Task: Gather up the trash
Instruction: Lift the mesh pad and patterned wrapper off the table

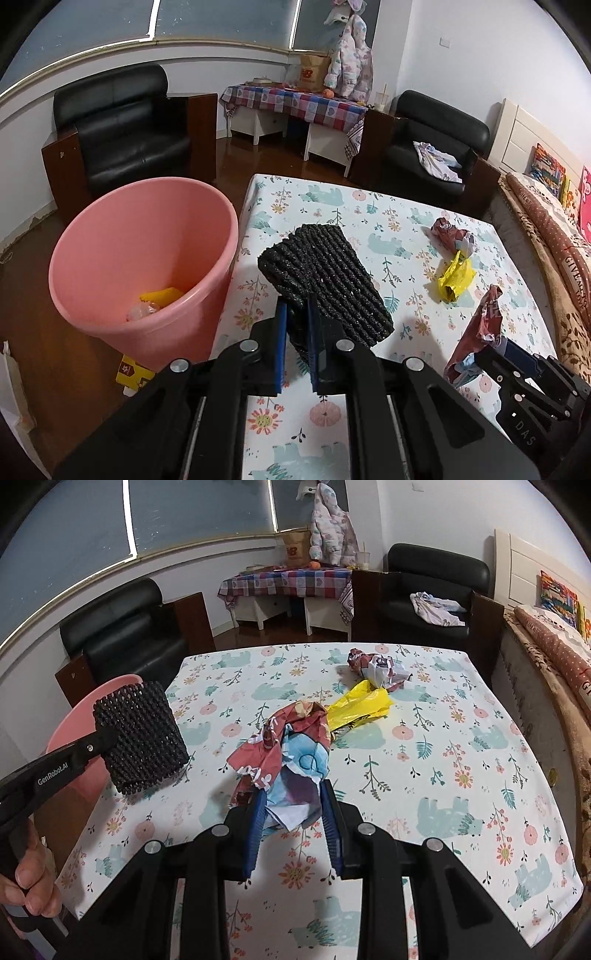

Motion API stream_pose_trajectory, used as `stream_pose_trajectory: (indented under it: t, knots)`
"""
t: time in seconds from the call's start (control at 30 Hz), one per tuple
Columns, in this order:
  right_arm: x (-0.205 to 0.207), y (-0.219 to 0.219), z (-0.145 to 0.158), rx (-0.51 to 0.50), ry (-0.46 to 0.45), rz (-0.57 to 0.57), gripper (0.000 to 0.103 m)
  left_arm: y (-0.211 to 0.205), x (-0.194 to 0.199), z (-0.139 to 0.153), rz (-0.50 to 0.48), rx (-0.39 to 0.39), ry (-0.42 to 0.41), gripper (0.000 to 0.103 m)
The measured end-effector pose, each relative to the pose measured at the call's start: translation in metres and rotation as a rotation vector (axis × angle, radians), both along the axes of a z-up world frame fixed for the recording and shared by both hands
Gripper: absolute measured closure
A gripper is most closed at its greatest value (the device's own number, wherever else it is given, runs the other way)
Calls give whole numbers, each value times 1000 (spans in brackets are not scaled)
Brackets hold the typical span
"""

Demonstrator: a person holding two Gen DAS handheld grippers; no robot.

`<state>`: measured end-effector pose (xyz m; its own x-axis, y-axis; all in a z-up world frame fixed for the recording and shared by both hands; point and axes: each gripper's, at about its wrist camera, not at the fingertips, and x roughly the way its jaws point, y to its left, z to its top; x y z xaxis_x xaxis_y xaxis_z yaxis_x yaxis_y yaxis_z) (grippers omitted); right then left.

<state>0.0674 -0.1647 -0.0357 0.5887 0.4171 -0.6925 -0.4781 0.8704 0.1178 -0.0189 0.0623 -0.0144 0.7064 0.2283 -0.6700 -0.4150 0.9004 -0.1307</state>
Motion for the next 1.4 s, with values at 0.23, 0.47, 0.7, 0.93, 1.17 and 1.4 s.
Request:
stream_pose_trajectory:
  t: [0.23,0.47,0.7,0.93,1.17,1.4]
  knots:
    - [-6,-3,3,4,-8,-5,74,-3,-2,2,-5,5,-13,93]
    - [-7,-3,4,3,-13,-2,74,-2,-5,3,-5,7,-20,93]
    - [-8,-3,4,-1,-11,-2,74,-3,-7,4,-8,8,-23,93]
    - [-9,-3,5,-1,-16,-2,74,-4,-10,4,-12,4,-27,93]
    - [-13,-3,8,1,-30,-4,74,-1,-13,10,-19,9,-54,93]
    - [-15,2,9,-3,-41,3,74,3,-19,16,-13,9,-86,93]
